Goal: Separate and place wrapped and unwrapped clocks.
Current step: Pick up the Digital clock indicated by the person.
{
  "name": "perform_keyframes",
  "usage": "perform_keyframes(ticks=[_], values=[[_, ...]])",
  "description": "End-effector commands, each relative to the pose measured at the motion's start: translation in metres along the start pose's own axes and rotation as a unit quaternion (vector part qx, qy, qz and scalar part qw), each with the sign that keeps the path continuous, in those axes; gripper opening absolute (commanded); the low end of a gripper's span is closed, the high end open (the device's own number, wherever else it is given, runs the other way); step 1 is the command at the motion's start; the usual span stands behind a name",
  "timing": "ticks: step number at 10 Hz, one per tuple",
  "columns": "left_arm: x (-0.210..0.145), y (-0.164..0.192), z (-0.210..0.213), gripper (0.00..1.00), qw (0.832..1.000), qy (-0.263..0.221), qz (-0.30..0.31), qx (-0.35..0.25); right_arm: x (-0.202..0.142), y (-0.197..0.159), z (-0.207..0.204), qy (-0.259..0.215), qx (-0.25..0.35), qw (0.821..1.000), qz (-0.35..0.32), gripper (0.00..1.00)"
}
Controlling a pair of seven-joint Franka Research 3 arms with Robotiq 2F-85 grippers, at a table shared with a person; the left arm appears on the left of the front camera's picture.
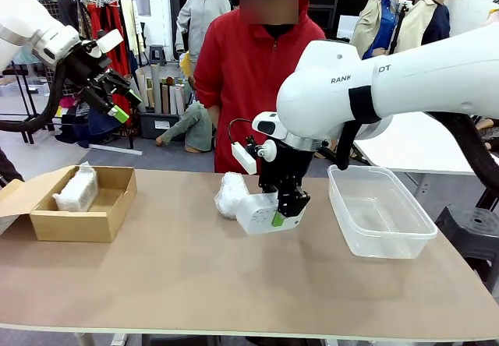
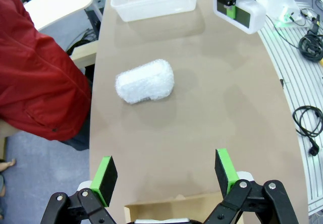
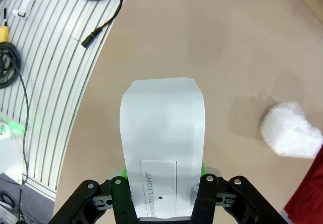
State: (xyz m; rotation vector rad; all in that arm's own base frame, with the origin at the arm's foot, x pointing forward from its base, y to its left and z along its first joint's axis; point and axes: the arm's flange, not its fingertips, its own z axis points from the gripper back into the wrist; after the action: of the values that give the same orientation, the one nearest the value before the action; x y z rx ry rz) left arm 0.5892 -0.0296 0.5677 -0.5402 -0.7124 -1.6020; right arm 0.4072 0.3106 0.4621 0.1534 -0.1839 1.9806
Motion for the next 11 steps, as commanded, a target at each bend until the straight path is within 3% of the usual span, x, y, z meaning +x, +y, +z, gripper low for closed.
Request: perform_keyframes(ticks=[1, 4, 6, 7, 11], values=[[0.0, -0.001, 0.001, 1.0, 1.0, 0.0, -0.001, 0.001, 0.008, -0.001, 0.011, 0.005, -0.001, 0.999, -0.045, 0.0], [0.0, -0.001, 0.001, 1.0, 1.0, 0.0, -0.001, 0.001, 0.021, -0.008, 0.061, 0.064, -0.069, 0.984, -0.153, 0.0], [0.0, -0.001, 0.001, 1.0, 1.0, 0.0, -0.001, 0.001, 0.009, -0.021, 0.092, 0.101, -0.117, 0.96, -0.232, 0.0], [0.0, -0.001, 0.001, 1.0, 1.0, 0.0, -0.001, 0.001, -0.006, -0.031, 0.105, 0.106, -0.124, 0.939, -0.301, 0.0], [0.0, -0.001, 0.001, 1.0, 1.0, 0.0, -0.001, 0.001, -0.079, -0.054, 0.141, 0.039, -0.171, 0.865, -0.469, 0.0]])
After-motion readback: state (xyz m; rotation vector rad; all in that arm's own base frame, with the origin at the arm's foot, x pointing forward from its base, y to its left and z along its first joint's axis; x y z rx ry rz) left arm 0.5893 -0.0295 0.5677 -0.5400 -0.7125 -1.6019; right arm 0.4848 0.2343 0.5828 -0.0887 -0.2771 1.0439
